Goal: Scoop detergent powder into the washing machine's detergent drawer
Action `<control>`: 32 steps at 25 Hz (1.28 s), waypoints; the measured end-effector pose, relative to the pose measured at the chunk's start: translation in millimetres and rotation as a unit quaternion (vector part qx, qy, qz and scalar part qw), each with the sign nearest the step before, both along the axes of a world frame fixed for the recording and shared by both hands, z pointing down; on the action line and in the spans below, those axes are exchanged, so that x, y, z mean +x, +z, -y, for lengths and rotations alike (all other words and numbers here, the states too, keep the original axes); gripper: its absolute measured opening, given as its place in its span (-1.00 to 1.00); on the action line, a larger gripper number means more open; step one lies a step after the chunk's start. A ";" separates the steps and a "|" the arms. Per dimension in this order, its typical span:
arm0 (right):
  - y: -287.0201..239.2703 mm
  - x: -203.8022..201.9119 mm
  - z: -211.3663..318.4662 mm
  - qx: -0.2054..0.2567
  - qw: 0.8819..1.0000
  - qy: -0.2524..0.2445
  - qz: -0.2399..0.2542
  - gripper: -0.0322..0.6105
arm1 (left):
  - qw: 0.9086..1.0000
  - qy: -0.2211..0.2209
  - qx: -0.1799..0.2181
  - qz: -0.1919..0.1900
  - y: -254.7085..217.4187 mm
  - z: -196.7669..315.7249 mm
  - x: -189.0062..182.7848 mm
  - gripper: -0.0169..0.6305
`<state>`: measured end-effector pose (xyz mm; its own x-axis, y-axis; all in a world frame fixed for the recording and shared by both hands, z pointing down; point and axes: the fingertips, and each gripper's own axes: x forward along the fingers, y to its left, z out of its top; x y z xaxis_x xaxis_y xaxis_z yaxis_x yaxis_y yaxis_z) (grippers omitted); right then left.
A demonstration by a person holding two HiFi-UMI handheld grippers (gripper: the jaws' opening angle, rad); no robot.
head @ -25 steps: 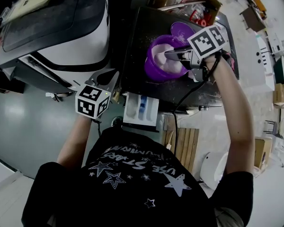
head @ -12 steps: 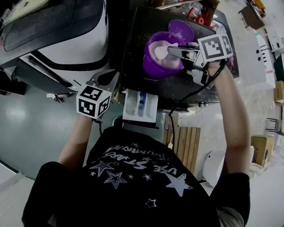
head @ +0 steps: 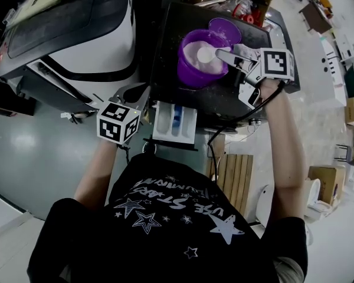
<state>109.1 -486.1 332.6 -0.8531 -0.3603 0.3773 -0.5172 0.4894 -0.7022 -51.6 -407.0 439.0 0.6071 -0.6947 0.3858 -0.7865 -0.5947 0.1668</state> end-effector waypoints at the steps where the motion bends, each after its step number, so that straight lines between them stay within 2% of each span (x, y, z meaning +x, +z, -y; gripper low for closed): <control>1: -0.4 1.7 -1.9 -0.002 1.000 0.008 0.010 -0.79 | 1.000 -0.001 -0.001 0.001 0.5 -3.2 0.5 -0.94; 8: -17.7 9.7 -16.8 -0.002 0.996 0.041 0.084 -0.79 | 1.000 -0.007 -0.004 0.006 2.8 -27.5 0.9 -0.94; 13: -27.7 5.5 -43.2 0.005 0.992 0.031 0.123 -0.79 | 1.000 -0.017 -0.007 0.011 6.1 -43.7 -2.2 -0.95; 18: -12.7 -1.0 -79.3 -0.007 0.988 0.018 0.152 -0.79 | 0.999 -0.025 -0.016 0.017 16.5 -63.7 -2.9 -0.94; 27: 52.1 -20.9 -140.6 -0.008 0.995 -0.016 0.099 -0.79 | 0.998 -0.044 -0.032 0.036 40.4 -106.5 -2.7 -0.94; 32: 89.6 -38.7 -164.2 -0.031 0.993 -0.027 0.106 -0.79 | 0.997 -0.056 -0.040 0.043 49.4 -131.5 -5.1 -0.94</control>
<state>70.3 -322.0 422.2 -0.9334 -0.2934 0.2065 -0.3281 0.4650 -0.8223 -56.7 -275.6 488.3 0.4906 -0.7214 0.4888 -0.8602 -0.4905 0.1395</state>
